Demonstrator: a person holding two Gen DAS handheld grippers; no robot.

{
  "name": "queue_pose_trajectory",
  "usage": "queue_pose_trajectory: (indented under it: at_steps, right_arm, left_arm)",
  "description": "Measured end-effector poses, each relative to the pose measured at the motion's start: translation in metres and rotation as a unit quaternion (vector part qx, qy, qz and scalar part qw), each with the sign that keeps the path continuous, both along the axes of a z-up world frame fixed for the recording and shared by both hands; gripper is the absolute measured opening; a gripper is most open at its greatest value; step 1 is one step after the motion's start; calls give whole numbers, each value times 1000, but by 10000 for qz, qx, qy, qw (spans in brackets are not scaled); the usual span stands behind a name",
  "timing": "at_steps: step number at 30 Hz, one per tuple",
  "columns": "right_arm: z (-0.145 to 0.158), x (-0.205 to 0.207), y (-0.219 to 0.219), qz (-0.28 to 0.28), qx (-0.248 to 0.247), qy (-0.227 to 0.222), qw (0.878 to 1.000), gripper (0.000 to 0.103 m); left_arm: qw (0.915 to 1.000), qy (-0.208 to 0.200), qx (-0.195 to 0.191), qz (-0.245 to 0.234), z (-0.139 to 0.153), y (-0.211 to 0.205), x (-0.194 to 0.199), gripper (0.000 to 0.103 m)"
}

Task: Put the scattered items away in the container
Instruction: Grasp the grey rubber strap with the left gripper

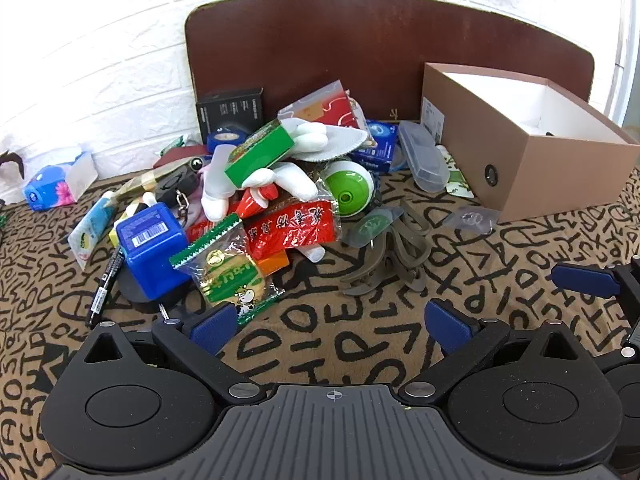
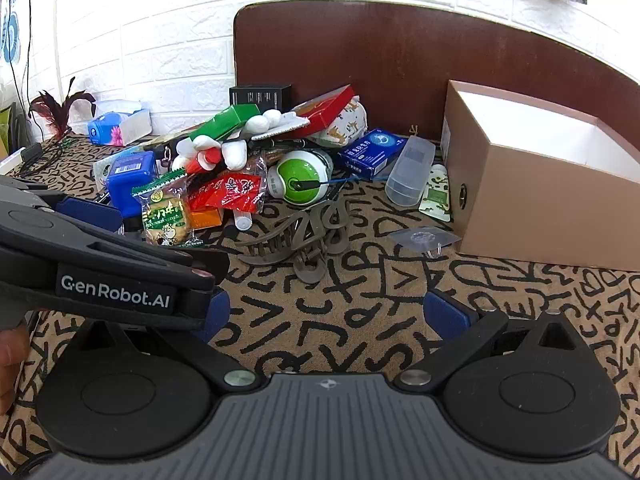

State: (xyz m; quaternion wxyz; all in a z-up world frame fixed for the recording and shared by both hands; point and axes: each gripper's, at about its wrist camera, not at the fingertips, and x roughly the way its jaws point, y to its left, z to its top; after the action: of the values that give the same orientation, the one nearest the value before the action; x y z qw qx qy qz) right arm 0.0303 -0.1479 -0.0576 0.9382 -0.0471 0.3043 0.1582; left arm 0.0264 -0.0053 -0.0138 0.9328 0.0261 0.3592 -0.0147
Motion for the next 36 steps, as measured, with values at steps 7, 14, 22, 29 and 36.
queue_pose_trajectory:
  at_steps: [7,14,22,29,36]
  right_arm:
    - [-5,10,1,206,94,92,9997,103]
    - [-14,27,8,524,140,93,9985,103]
    - [-21,47,18,751,133,25,9971,94]
    - [-26,64,24,820,-127,-157,9964,74]
    - [-32,75,26,789,-70,-140,9968,61]
  left_arm:
    - [9999,106,-29,-49,-6,1,10,103]
    - [9995,241,-150,-170,-13,7,26,99]
    - [9977,402,-423,-351,-21,13,49,86]
    - [9941,413,-637,-781,-23,5,71,76]
    - [9920,475,-688,-944,-29,-2,88,65]
